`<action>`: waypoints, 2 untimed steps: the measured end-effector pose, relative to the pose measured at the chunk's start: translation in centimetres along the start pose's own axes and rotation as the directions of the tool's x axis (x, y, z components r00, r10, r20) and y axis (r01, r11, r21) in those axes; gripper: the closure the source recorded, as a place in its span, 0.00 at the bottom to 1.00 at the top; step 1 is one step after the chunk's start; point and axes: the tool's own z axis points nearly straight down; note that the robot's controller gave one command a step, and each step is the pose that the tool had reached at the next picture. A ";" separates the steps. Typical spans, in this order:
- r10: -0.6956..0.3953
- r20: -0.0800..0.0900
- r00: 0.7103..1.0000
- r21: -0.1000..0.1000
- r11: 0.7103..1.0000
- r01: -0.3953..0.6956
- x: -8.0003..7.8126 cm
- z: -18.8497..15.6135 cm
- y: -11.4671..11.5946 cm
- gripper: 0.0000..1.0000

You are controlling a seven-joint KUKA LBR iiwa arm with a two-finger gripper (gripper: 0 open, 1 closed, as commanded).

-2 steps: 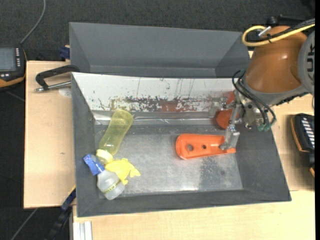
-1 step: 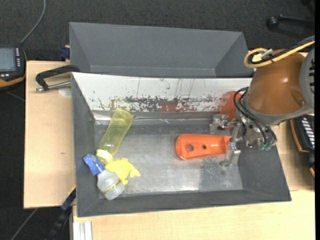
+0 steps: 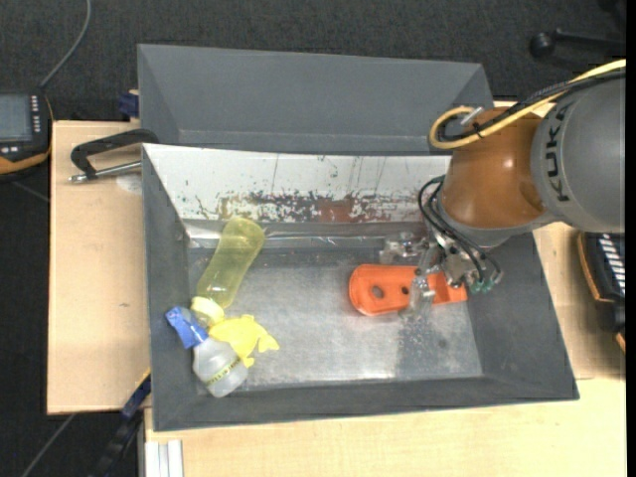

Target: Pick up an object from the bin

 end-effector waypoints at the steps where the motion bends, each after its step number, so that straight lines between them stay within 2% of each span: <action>1: 0.000 0.000 1.000 0.000 1.000 0.000 0.0 0.0 0.0 1.00; 2: 0.000 0.000 1.000 0.000 1.000 0.000 0.0 0.0 0.0 1.00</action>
Offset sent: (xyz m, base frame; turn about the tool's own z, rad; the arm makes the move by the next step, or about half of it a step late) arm 0.0000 0.0000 0.0000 0.0000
